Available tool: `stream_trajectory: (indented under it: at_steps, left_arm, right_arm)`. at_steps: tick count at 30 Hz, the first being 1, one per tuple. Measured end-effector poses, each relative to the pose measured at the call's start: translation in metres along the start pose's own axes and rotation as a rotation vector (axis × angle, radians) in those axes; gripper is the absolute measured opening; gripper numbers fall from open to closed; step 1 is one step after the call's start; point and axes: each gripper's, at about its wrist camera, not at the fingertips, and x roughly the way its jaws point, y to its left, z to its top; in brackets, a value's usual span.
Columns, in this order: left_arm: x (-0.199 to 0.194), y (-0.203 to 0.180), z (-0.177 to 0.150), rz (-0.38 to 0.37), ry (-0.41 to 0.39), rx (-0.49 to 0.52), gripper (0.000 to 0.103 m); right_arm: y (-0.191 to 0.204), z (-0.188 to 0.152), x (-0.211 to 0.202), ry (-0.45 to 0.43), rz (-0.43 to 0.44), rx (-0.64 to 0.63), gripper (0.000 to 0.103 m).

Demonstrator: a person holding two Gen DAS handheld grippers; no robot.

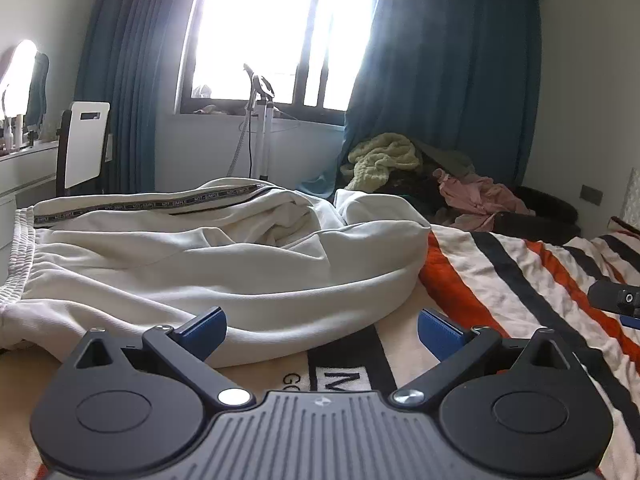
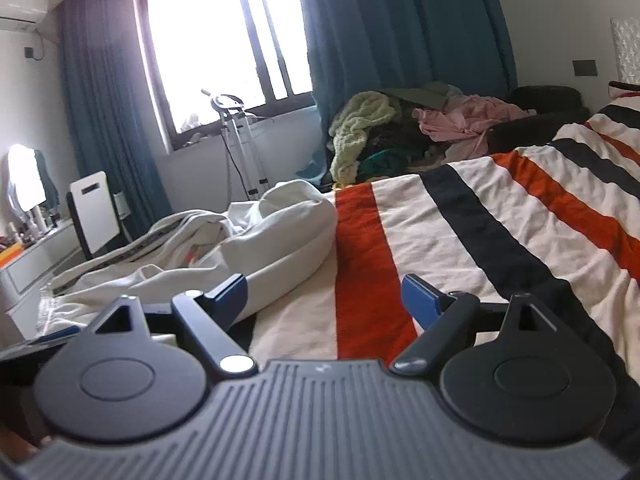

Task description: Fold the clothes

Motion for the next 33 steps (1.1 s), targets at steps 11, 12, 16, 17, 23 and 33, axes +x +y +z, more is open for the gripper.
stream_trajectory:
  at_steps: [11, 12, 16, 17, 23, 33]
  left_arm:
    - [0.007, -0.003, -0.008, 0.003, 0.045, 0.000, 0.102]
    - [0.007, -0.002, -0.008, 0.004, 0.048, -0.001, 0.102]
    - [0.005, -0.003, -0.011, 0.019, 0.052, 0.009, 0.102]
    - [0.004, -0.004, -0.011, 0.024, 0.052, 0.016, 0.102]
    - [0.007, -0.008, -0.015, 0.037, 0.066, 0.044, 0.102]
    - [0.068, -0.025, -0.001, 0.043, 0.124, 0.112, 0.102]
  right_arm:
    - [0.000, -0.002, -0.002, -0.004, -0.030, -0.025, 0.086]
    - [0.000, -0.002, -0.003, -0.006, -0.034, -0.025, 0.086]
    - [-0.003, -0.001, -0.007, -0.008, -0.041, -0.013, 0.086]
    - [-0.004, 0.000, -0.007, -0.006, -0.043, -0.010, 0.086]
    - [-0.008, 0.002, -0.010, 0.002, -0.053, 0.010, 0.086]
    - [-0.048, -0.002, 0.004, 0.093, -0.172, 0.202, 0.086]
